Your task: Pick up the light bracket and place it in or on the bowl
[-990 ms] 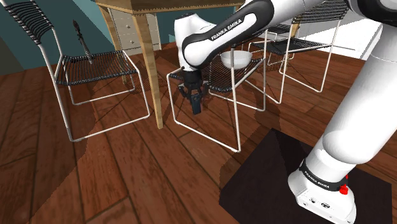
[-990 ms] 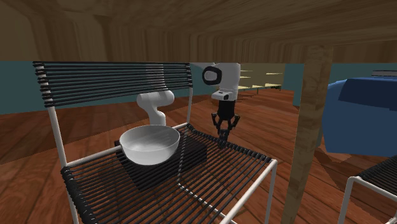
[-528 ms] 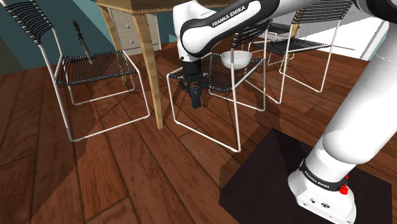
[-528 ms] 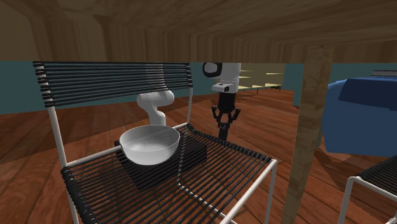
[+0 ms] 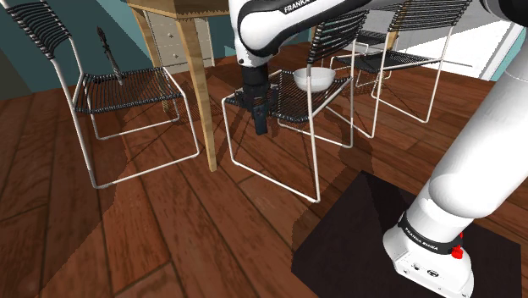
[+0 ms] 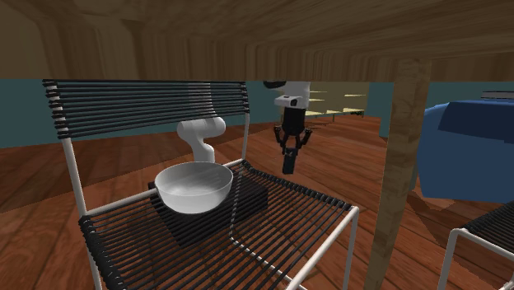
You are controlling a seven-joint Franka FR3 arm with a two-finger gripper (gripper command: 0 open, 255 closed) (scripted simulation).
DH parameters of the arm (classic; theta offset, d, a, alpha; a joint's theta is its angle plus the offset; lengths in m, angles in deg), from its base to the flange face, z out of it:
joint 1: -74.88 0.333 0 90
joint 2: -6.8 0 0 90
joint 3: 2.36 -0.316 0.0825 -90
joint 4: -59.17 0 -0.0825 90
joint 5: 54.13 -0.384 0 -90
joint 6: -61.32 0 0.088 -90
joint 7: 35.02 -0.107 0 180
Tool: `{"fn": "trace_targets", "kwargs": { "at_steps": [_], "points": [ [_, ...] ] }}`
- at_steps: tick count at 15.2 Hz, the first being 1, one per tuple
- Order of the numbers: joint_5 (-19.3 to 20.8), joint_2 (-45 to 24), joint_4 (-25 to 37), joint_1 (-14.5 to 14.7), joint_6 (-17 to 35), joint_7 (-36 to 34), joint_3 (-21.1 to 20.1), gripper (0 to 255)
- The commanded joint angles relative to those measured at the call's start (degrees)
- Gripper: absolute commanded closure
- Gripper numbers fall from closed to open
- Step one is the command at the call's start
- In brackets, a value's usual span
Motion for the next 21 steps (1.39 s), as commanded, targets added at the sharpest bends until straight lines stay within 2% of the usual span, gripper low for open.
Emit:
{"fn": "trace_targets", "kwargs": {
  "at_steps": [1, 21],
  "points": [
    [-0.15, 0.29, 1.38, 0.01, -1.67, 0.16, -0.01, 255],
    [-0.43, 0.50, 16.58, 0.04, -17.02, 1.31, -0.04, 255]
  ]
}}
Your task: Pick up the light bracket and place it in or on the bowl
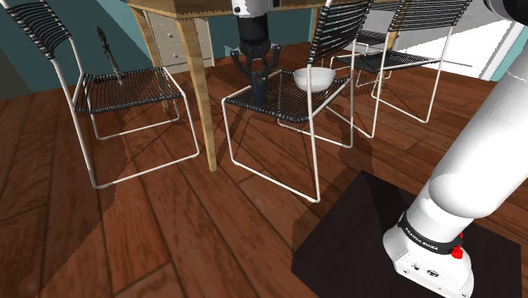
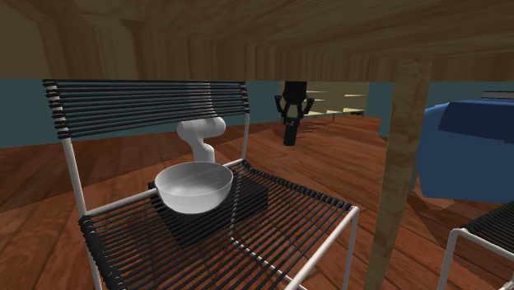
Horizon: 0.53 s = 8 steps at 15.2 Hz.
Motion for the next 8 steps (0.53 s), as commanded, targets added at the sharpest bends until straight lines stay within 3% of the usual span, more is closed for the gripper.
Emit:
{"fn": "trace_targets", "kwargs": {
  "at_steps": [1, 8],
  "points": [
    [0.06, -0.18, 1.16, 0.01, -1.02, 0.05, -0.01, 255],
    [0.37, 0.38, 0.61, -4.65, -0.21, 9.64, 4.97, 255]
  ]
}}
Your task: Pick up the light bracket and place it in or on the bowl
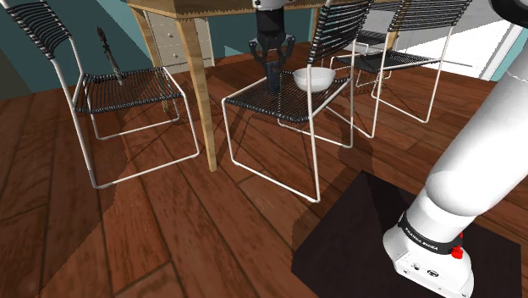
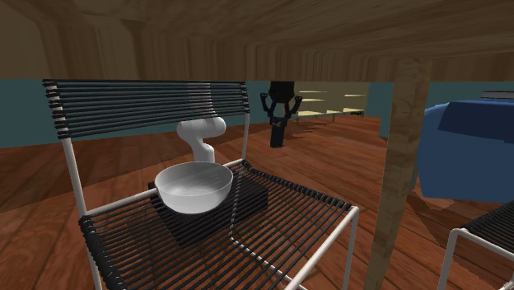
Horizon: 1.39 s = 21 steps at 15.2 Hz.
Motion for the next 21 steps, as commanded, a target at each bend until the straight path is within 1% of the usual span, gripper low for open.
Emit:
{"fn": "trace_targets", "kwargs": {
  "at_steps": [1, 7, 12, 17, 21],
  "points": [
    [0.04, 0.31, -0.52, -1.40, 0.49, 2.96, 1.49, 255],
    [0.65, -1.89, 2.16, -5.21, 0.66, 10.71, 5.47, 255],
    [1.03, -5.30, 6.46, -8.35, 0.32, 16.93, 8.50, 255],
    [1.11, -10.21, 12.93, -11.52, -0.70, 22.92, 11.17, 255],
    [0.92, -15.37, 20.10, -14.16, -2.28, 27.56, 12.99, 255]
  ]
}}
